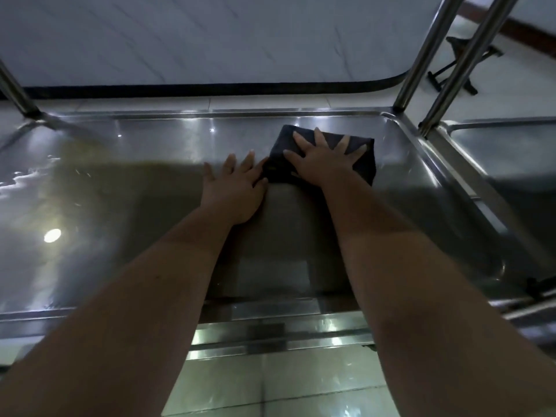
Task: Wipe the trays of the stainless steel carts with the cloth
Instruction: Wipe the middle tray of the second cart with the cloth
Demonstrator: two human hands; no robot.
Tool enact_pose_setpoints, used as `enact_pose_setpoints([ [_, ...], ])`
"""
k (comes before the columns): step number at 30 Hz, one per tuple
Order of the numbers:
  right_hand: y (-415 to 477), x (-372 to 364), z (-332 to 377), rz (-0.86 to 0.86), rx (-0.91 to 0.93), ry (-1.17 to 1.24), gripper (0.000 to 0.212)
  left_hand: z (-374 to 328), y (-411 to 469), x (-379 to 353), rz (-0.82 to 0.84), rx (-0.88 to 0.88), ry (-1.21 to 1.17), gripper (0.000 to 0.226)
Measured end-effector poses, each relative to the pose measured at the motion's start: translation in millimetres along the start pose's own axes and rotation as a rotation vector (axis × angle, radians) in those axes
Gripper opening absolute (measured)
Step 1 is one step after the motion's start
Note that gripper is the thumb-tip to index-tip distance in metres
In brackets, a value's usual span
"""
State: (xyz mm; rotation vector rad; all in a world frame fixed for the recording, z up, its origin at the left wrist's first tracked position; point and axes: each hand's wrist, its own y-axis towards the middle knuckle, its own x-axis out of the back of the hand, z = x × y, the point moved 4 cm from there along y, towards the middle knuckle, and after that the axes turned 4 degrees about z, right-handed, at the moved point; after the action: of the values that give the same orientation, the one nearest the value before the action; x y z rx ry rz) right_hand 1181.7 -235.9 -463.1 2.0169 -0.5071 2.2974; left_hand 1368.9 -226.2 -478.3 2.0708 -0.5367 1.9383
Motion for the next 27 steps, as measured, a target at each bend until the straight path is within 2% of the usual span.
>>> enact_pose_setpoints([
  [5, -76, -23, -18, 0.066, 0.177, -0.189, 0.075, 0, -5, 2, 0.016, 0.018, -0.009, 0.053],
  [7, -136, -37, -29, 0.039, 0.227, -0.137, 0.078, 0, -6, 2, 0.028, 0.019, -0.004, 0.052],
  [10, -191, -52, -34, 0.032, 0.27, -0.055, 0.065, -1, -8, 2, 0.013, 0.022, -0.006, 0.053],
  [12, -172, -45, -35, 0.053, 0.245, -0.044, 0.065, -1, -9, 2, 0.006, 0.027, 0.005, 0.053],
  [14, -123, -32, -31, 0.049, 0.201, -0.157, 0.075, -2, -9, 1, 0.006, 0.035, 0.029, 0.053],
  [16, -68, -20, -21, 0.043, 0.125, -0.212, 0.074, -2, -8, 1, 0.001, 0.053, 0.042, 0.054],
  [19, -17, -12, 2, -0.014, 0.003, -0.036, 0.069, 0, -7, 0, 0.001, 0.093, 0.036, 0.056],
  [22, -6, -11, 18, -0.063, -0.002, 0.004, 0.068, 4, -9, 1, 0.003, 0.197, -0.033, 0.061],
  [25, -9, -7, -10, -0.051, 0.092, -0.046, 0.068, 6, -10, 2, 0.003, 0.242, -0.041, 0.064],
  [27, -11, 3, -57, -0.057, 0.041, -0.045, 0.068, 4, -8, 2, 0.006, 0.232, -0.028, 0.065],
])
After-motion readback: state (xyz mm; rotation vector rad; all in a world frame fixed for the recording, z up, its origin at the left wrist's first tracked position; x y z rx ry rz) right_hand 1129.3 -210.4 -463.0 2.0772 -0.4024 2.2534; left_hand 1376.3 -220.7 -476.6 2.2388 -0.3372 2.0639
